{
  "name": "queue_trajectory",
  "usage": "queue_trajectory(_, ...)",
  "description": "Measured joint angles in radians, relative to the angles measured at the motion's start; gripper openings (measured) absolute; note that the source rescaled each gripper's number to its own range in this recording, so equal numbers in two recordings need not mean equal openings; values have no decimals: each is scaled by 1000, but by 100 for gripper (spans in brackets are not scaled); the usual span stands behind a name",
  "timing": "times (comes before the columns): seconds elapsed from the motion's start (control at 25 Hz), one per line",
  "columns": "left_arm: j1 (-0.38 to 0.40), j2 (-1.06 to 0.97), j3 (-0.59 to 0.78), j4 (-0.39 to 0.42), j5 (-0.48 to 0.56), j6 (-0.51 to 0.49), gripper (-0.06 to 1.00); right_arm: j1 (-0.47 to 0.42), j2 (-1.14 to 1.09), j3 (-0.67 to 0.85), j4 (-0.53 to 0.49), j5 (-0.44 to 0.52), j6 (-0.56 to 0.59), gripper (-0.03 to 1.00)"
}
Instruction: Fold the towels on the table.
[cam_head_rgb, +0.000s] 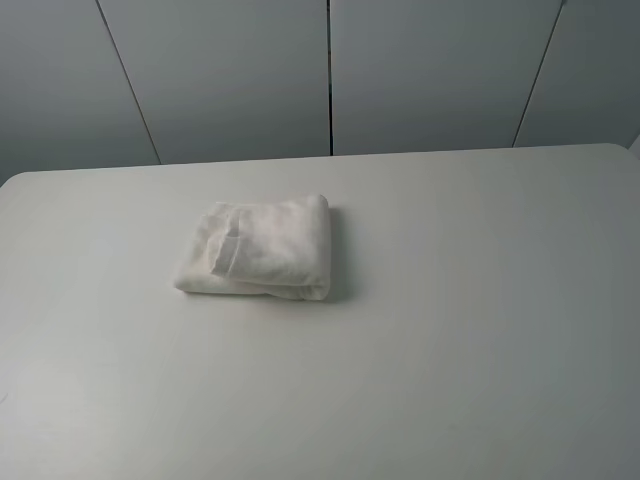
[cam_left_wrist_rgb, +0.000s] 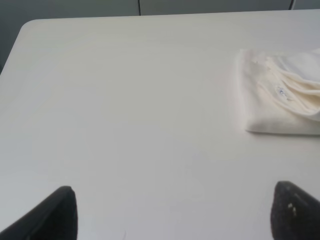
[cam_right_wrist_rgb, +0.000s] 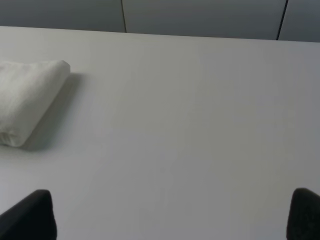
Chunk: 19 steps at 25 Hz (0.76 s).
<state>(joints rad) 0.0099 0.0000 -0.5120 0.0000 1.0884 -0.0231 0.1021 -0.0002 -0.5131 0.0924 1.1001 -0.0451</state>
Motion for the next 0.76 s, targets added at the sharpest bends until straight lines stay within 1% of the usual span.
queue_trajectory(0.76,0,0,0,0,0,0,99,0,0,0,0,0,0,100)
